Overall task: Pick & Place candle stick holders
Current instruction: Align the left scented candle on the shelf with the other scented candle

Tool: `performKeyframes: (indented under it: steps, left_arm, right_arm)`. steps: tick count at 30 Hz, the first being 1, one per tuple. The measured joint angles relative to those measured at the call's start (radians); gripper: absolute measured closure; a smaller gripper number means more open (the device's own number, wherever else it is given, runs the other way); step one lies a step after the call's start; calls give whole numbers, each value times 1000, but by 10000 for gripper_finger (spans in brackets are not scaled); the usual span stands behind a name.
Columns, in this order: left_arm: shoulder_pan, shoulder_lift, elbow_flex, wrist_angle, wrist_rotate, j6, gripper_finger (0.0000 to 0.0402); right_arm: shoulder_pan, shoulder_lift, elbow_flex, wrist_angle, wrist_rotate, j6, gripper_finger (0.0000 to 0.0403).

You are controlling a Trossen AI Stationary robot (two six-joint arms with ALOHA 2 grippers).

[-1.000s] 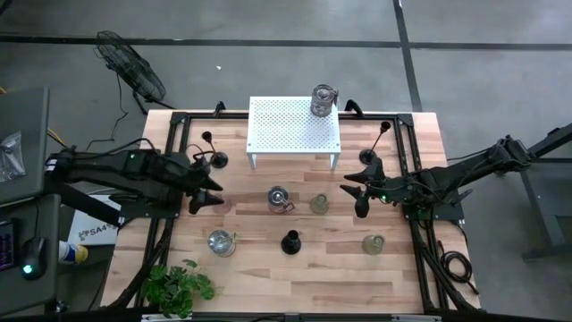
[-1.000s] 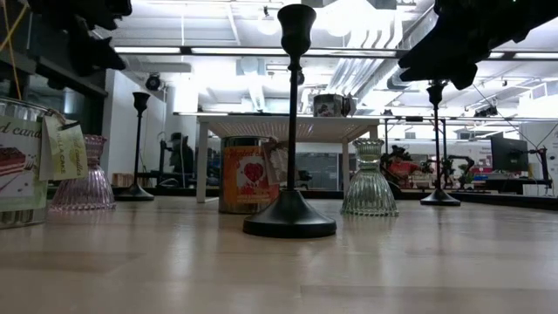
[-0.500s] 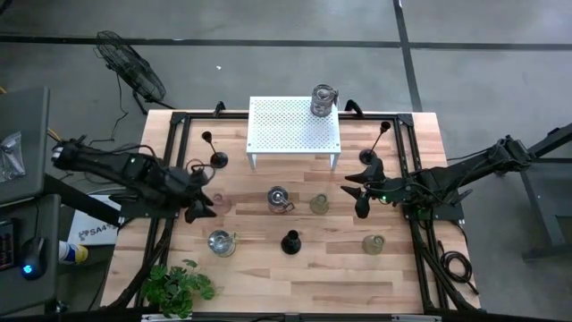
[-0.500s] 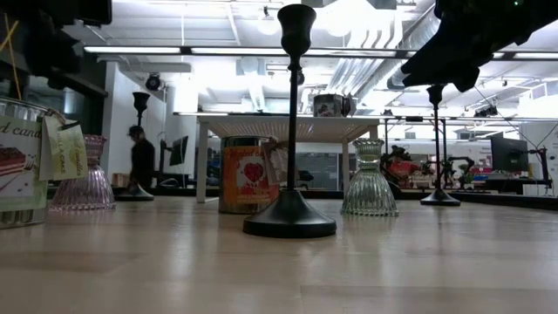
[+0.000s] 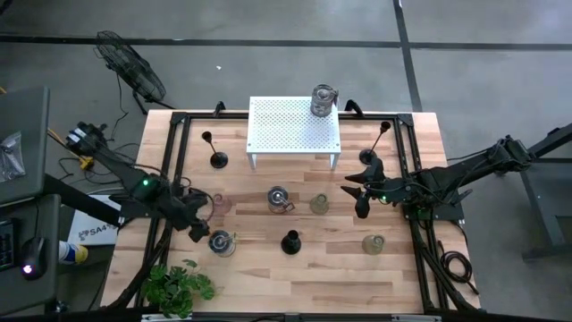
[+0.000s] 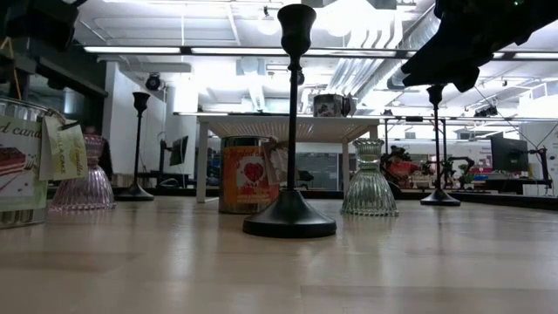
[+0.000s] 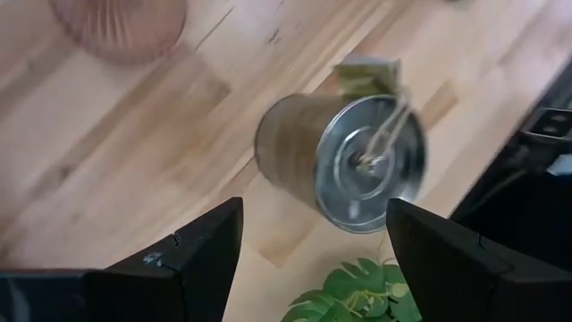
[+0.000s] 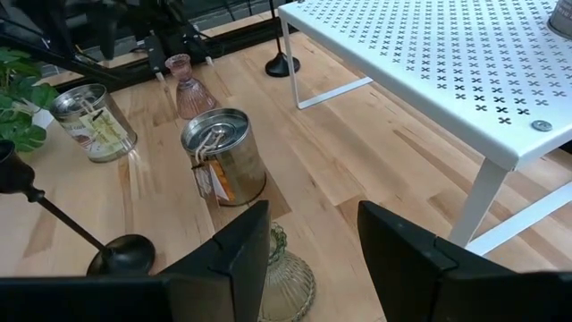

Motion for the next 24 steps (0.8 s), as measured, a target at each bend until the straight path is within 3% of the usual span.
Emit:
performKeyframes:
  steps: [12,24]
  left_arm:
    - [-4,197,5,25,118,-177,132]
    - [-3,212,47,17,-5,-192,132]
  right_arm:
    - [0,0,0,-13,-44,0,241]
    - [0,0,0,-14,-43,-19,241]
